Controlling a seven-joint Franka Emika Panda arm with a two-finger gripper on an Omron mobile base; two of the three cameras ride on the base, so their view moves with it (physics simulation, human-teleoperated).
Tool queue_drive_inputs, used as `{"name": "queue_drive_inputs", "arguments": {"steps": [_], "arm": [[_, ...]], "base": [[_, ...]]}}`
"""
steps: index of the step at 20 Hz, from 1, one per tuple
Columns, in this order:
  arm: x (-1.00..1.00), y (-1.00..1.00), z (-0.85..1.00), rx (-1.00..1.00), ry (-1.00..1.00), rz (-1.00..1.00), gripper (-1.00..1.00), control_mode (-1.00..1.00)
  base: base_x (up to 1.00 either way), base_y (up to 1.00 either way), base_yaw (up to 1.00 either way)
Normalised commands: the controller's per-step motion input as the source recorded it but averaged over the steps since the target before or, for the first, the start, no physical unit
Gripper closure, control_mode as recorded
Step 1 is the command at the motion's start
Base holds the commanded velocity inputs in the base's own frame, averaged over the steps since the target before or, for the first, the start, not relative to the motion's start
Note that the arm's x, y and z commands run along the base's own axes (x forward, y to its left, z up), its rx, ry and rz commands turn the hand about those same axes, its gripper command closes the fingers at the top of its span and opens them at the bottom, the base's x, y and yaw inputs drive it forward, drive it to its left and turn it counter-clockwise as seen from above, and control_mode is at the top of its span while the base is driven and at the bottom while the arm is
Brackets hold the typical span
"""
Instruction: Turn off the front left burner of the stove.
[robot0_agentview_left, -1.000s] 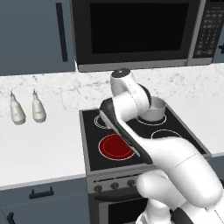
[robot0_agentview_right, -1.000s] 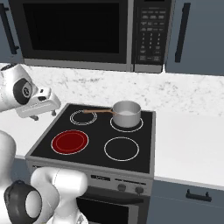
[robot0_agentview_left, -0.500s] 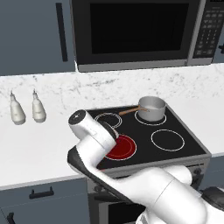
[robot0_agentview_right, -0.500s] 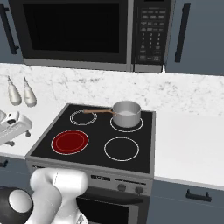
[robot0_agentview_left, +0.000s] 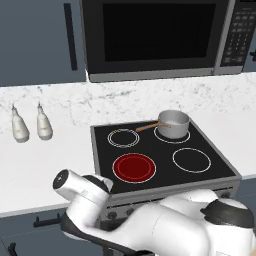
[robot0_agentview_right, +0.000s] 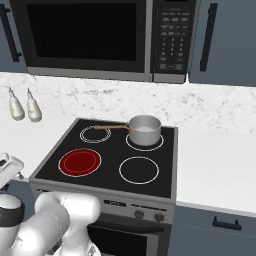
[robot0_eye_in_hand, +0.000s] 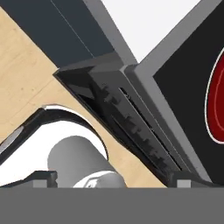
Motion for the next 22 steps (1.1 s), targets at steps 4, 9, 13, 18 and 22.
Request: {"name": "queue_drive_inputs", "arguments": {"steps": [4,9,13,18,22], "arm": [[0.0,0.0,-0.85,-0.06,-0.04,0.02,-1.0,-1.0],[0.0,0.0,-0.61,0.15,-0.13,-0.01,-1.0,-1.0],[0.02,-0.06,-0.26,0.19,-0.2,-0.06,-1.0,-1.0],[0.11,-0.33,-0.09,0.21,-0.22,-0.08,-1.0,-1.0],[0.19,-0.56,-0.06,0.03,-0.2,-0.01,-1.0,-1.0]], "base": [[0.0,0.0,0.0],[0.0,0.0,0.0],[0.0,0.0,0.0],[0.0,0.0,0.0],[0.0,0.0,0.0]]}}
